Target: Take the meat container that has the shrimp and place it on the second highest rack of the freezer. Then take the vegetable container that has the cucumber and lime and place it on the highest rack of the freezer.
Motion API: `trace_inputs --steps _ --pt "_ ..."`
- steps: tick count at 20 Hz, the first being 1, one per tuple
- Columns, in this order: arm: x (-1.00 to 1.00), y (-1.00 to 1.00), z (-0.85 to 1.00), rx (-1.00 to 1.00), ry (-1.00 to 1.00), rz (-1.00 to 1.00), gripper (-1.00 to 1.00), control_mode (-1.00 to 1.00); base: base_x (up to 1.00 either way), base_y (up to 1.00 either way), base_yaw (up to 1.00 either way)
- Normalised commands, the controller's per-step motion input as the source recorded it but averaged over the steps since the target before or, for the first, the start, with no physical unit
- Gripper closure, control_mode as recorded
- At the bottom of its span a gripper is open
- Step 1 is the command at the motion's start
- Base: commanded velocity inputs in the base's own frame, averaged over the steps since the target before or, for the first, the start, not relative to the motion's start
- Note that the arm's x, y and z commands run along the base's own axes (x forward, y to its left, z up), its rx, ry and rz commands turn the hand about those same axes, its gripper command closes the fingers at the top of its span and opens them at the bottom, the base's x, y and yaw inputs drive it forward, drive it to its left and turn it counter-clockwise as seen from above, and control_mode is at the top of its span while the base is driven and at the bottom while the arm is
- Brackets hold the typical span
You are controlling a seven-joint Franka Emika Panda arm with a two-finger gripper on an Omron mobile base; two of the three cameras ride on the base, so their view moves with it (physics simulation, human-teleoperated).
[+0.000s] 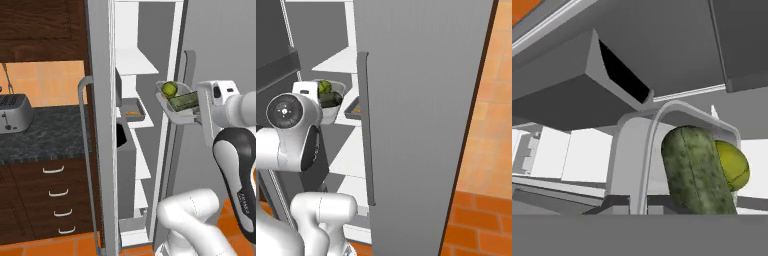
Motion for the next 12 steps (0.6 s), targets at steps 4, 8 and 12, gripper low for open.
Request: trace_inputs --steps 4,8,12 --pt "0.0 0.42 0.8 0.04 -0.01 0.0 1.0 -1.0 0.0 0.0 0.0" --pt "0.1 0.39 0.46 0.0 -0.01 -0.07 1.0 -1.0 0.0 0.0 0.0" --pt "0.44 0.01 0.27 0.03 0.0 -0.07 1.0 -1.0 0.0 0.0 0.0"
